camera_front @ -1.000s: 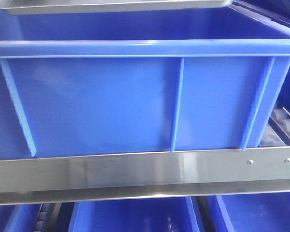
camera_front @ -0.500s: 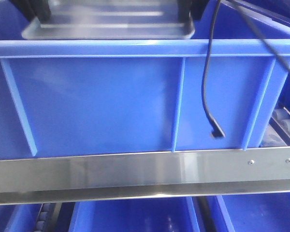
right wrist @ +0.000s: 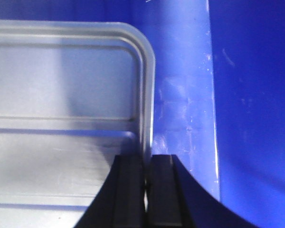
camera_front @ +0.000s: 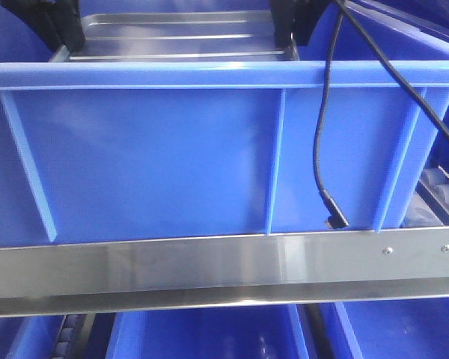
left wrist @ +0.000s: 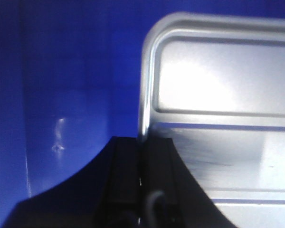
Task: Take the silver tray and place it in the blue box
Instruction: 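Move the tray over the blue bin and lower it inside with both grippers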
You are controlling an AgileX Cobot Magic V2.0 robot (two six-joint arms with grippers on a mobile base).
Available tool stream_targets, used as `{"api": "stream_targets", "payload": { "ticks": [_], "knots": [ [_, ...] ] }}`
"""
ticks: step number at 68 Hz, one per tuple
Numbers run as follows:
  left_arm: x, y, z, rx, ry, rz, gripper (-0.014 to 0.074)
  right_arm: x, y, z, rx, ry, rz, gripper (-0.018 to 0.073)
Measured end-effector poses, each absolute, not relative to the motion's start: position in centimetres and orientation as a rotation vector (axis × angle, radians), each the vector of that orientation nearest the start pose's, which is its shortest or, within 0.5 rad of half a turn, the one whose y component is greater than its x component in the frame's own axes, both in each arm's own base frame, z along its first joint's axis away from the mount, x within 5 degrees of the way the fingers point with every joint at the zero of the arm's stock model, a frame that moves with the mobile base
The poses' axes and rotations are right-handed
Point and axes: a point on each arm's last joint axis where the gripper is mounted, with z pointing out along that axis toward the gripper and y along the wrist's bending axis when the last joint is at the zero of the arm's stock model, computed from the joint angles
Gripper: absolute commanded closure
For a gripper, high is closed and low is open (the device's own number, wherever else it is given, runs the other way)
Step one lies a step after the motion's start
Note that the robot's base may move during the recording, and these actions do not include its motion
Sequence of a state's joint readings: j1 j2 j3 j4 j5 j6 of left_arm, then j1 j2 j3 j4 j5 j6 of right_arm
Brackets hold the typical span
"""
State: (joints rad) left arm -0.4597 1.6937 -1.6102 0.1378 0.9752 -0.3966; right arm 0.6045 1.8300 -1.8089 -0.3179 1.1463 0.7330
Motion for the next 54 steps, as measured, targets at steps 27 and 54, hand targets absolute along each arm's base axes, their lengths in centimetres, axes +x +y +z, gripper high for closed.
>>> {"api": "stream_targets", "payload": {
  "ticks": [27, 54],
  "knots": [
    [34.21, -15.58, 34.78, 0.144, 2.514, -0.142, 0.0697, 34.55, 20.81, 34.9, 0.083, 2.55, 0.093, 0.0281],
    [34.02, -15.57, 34.8, 0.124, 2.544, -0.167, 0.0402, 34.35, 21.28, 34.92, 0.08, 2.559, 0.139, 0.0099]
  ]
}}
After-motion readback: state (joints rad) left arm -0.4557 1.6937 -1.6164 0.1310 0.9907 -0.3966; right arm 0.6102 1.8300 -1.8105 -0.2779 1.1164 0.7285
